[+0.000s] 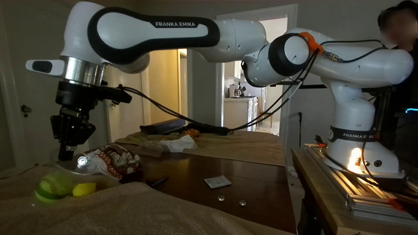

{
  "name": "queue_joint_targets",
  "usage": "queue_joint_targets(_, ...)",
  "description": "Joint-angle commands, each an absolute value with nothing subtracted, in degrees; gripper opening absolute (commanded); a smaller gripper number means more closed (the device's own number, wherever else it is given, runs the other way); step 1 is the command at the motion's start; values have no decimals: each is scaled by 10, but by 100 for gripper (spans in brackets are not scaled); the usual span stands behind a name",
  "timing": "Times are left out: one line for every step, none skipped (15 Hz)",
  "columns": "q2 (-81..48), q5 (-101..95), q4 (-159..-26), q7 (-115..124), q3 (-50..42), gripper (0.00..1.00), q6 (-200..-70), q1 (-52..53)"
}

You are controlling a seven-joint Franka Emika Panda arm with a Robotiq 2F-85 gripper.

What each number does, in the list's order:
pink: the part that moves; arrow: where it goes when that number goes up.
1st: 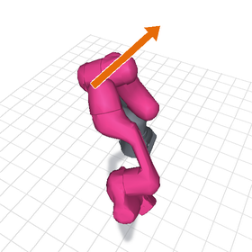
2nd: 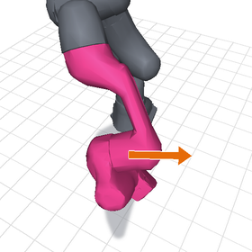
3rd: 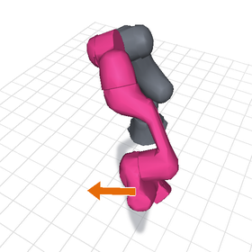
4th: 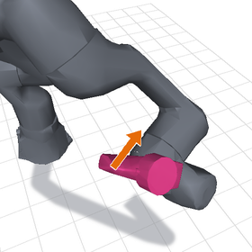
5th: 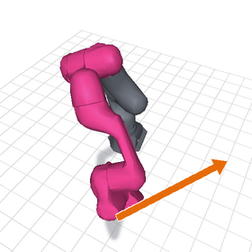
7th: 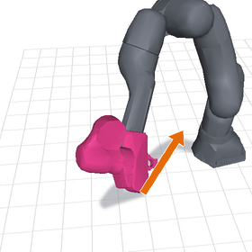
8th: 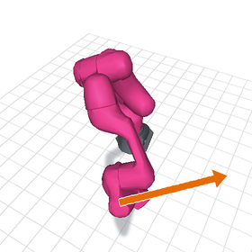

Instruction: Move the clear cup to the left.

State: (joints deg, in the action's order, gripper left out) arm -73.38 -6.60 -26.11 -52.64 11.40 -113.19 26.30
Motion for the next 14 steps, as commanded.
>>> queue_joint_targets(-739,-17,-253,-624,152,1,-1147,258)
queue_joint_targets(-737,-7,-255,-643,158,1,-1140,258)
queue_joint_targets(-734,-2,-257,-655,158,1,-1130,259)
queue_joint_targets(-733,-4,-259,-658,152,1,-1122,261)
queue_joint_targets(-730,-13,-260,-658,141,1,-1114,264)
queue_joint_targets(-729,-17,-260,-669,137,1,-1105,265)
queue_joint_targets(-736,-12,-254,-645,135,1,-1119,267)
queue_joint_targets(-737,-12,-254,-647,133,6,-1117,267)
queue_joint_targets(-737,-13,-254,-647,132,6,-1117,266)
queue_joint_targets(-737,-13,-254,-647,132,6,-1117,266)
queue_joint_targets(-737,-13,-254,-647,132,6,-1117,267)
queue_joint_targets(-737,-7,-253,-623,133,1,-1117,265)
queue_joint_targets(-739,-4,-253,-577,128,1,-1118,265)
queue_joint_targets(-745,1,-251,-542,129,1,-1129,266)
